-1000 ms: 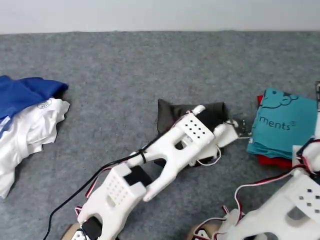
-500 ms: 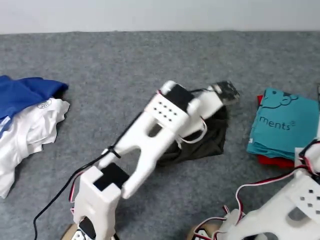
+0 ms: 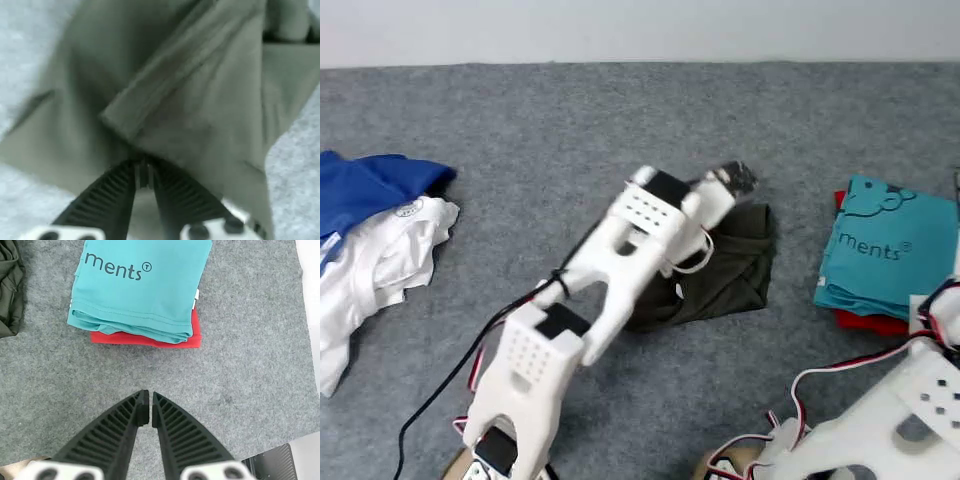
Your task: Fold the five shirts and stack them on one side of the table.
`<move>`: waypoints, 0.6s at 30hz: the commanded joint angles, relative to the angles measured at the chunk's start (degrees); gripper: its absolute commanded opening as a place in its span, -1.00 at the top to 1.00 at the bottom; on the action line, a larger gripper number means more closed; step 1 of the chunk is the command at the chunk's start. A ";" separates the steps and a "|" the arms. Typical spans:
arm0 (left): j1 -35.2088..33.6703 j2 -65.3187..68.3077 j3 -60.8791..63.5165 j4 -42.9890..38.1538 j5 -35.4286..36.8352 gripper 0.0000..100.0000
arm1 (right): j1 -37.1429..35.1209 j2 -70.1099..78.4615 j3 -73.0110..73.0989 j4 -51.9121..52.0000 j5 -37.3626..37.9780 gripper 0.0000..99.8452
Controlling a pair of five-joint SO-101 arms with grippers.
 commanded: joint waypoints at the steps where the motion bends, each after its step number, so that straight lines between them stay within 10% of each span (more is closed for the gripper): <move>1: 4.04 -0.18 -0.92 -0.53 0.18 0.97 | 0.31 -1.19 -0.35 2.15 0.53 0.95; 18: 19.69 -8.26 -15.16 12.66 0.35 0.97 | 0.31 -4.88 -0.18 2.15 0.53 0.95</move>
